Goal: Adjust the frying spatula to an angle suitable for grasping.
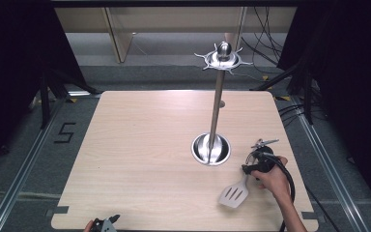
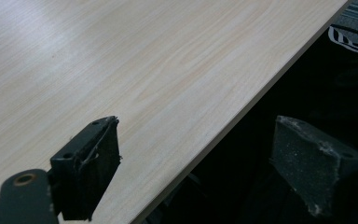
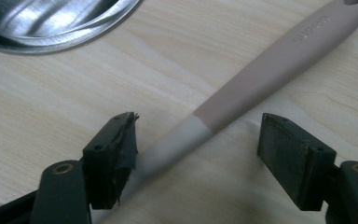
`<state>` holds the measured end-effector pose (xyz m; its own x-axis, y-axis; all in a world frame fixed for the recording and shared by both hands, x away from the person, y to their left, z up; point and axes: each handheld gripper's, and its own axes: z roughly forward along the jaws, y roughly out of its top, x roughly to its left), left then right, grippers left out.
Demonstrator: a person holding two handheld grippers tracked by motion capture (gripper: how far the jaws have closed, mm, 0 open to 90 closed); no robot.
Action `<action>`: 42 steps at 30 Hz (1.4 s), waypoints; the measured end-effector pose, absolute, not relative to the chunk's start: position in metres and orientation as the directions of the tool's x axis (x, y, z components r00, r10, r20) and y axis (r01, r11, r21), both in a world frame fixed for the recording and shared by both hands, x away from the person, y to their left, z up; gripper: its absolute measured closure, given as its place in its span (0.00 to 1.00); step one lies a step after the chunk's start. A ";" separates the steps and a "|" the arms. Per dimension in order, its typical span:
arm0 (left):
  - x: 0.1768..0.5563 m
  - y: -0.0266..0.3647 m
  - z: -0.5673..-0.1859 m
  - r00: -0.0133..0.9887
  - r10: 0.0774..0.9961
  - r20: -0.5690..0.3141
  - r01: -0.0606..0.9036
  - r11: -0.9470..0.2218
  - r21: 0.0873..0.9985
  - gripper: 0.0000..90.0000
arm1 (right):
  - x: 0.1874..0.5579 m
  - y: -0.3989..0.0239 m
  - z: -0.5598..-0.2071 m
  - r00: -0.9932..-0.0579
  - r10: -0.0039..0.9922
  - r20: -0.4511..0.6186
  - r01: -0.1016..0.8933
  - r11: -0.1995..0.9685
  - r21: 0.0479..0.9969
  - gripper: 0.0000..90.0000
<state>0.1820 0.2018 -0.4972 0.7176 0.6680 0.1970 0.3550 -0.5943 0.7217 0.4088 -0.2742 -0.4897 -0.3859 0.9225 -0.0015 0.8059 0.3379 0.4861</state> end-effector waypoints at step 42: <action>0.180 0.199 -0.499 0.702 0.687 0.185 0.371 -0.575 0.729 0.16 | 0.455 -0.265 -0.471 -0.530 0.846 0.064 0.840 0.513 0.175 0.78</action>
<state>0.1803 0.1993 -0.4991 0.7023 0.6873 0.1853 0.3705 -0.5752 0.7293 0.4551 -0.2646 -0.4711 -0.5299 0.8456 0.0640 0.8402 0.5132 0.1750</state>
